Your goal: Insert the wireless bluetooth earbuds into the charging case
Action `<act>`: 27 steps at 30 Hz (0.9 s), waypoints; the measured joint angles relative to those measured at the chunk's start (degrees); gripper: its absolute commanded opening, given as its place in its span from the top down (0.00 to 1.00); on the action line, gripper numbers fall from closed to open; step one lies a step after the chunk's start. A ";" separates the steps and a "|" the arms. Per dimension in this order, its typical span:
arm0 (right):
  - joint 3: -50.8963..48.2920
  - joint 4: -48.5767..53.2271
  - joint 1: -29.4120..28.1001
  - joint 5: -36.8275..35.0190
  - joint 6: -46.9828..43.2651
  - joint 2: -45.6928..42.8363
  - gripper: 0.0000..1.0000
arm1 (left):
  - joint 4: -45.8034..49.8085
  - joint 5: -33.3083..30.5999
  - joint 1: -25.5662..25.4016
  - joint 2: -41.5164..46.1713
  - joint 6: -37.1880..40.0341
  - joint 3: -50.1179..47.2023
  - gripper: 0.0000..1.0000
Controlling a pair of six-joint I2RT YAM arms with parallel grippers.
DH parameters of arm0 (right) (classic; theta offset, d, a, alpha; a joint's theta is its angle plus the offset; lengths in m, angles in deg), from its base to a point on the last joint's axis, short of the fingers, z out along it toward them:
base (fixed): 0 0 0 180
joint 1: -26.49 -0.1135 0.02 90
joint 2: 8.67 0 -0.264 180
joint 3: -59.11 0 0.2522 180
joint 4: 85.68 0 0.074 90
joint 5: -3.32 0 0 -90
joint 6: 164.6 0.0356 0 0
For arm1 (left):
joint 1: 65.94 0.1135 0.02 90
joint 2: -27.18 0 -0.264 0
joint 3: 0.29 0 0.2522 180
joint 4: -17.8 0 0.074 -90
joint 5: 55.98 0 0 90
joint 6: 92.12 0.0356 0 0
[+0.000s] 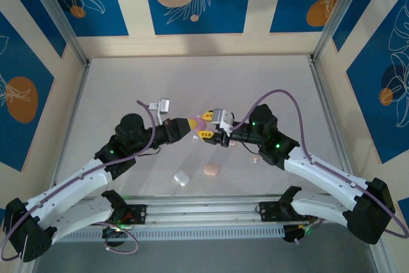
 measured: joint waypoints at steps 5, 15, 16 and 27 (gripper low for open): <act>0.90 0.96 0.15 0.44 0.24 0.11 0.50 | -1.01 0.09 -0.02 0.00 0.00 -0.02 0.85; 1.22 1.25 0.31 1.22 1.22 0.72 0.63 | -1.40 0.39 0.02 0.00 0.00 -0.04 0.71; 1.22 1.25 0.37 1.31 1.42 0.72 0.64 | -1.40 0.37 0.04 0.00 0.13 -0.07 0.65; 10.62 13.40 7.72 16.98 12.02 1.53 0.69 | 5.95 -1.70 -0.02 7.26 26.60 0.02 0.26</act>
